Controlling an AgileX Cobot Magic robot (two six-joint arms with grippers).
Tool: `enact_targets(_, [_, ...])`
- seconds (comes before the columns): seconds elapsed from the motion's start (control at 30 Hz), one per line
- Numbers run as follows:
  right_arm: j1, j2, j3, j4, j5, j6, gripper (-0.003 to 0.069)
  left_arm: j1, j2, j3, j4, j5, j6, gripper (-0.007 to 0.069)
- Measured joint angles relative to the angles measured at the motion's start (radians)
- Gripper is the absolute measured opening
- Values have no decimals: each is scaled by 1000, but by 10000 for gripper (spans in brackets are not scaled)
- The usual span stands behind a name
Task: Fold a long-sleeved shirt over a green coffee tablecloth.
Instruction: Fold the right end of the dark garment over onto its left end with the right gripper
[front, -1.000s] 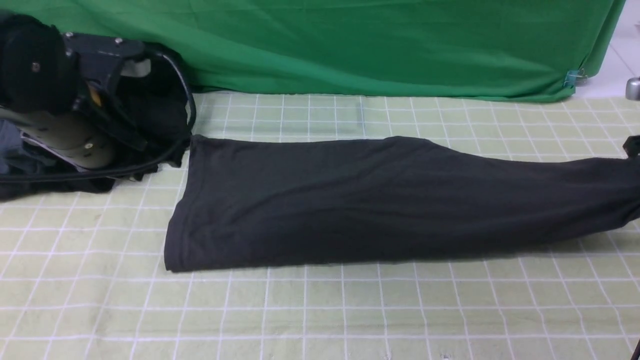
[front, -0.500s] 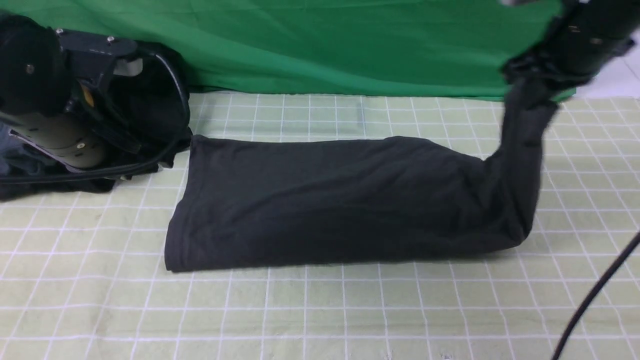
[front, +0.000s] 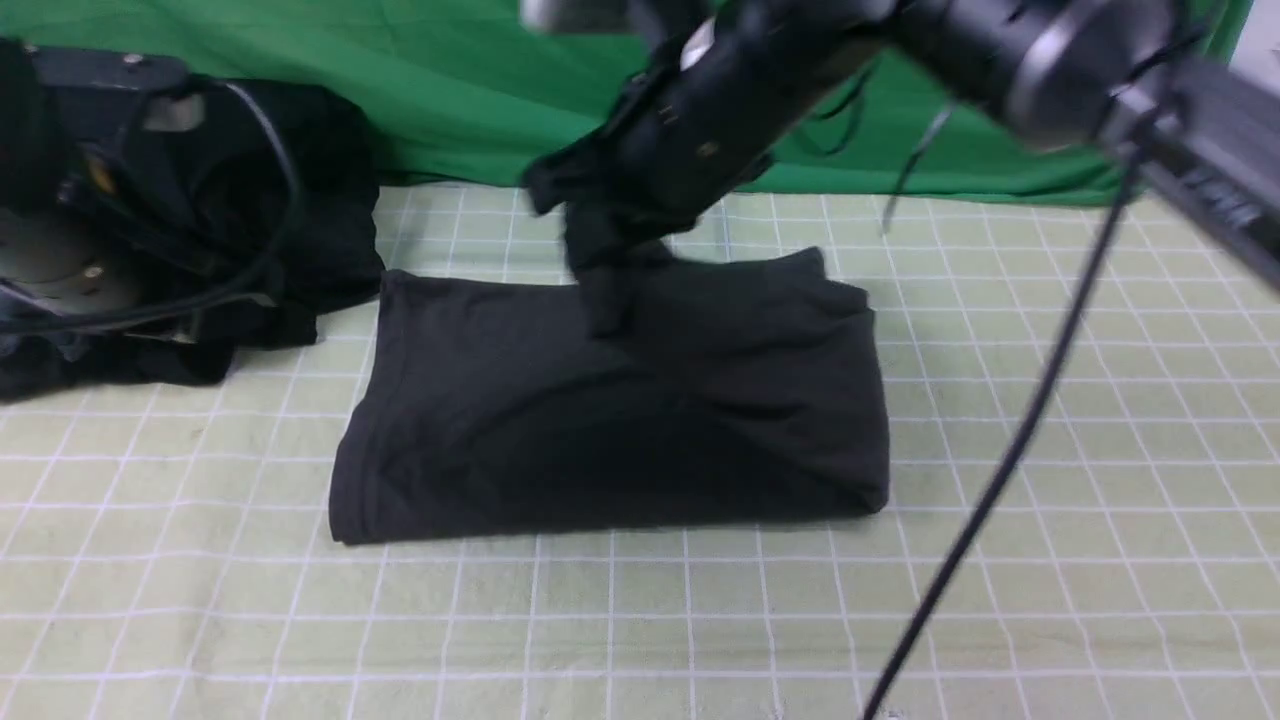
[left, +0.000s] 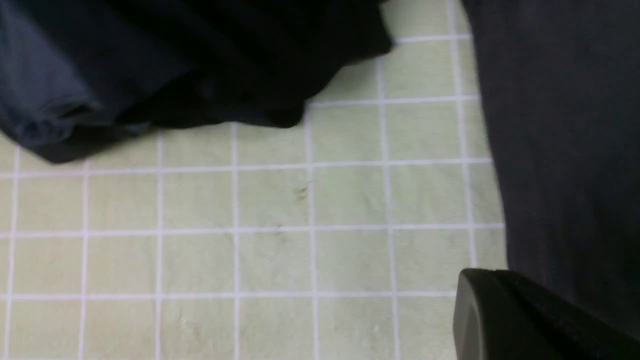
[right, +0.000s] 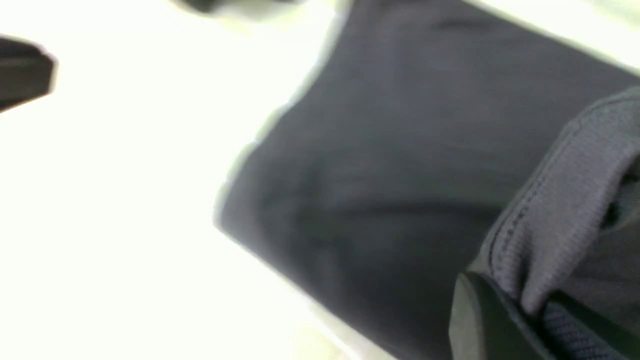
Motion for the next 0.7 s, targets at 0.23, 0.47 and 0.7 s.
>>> enact_targets(0.23, [77,138,-38,65,-134,34,23,137,0,0,-183,0,108,-6])
enact_targets(0.47, [112,223,-39,106,-241,76,234,157,0,0,-247,0,156,-5])
enact_targets(0.7, [105,162,-39,103,-129,-43,508,157,0,1,-287,-5,173,-5])
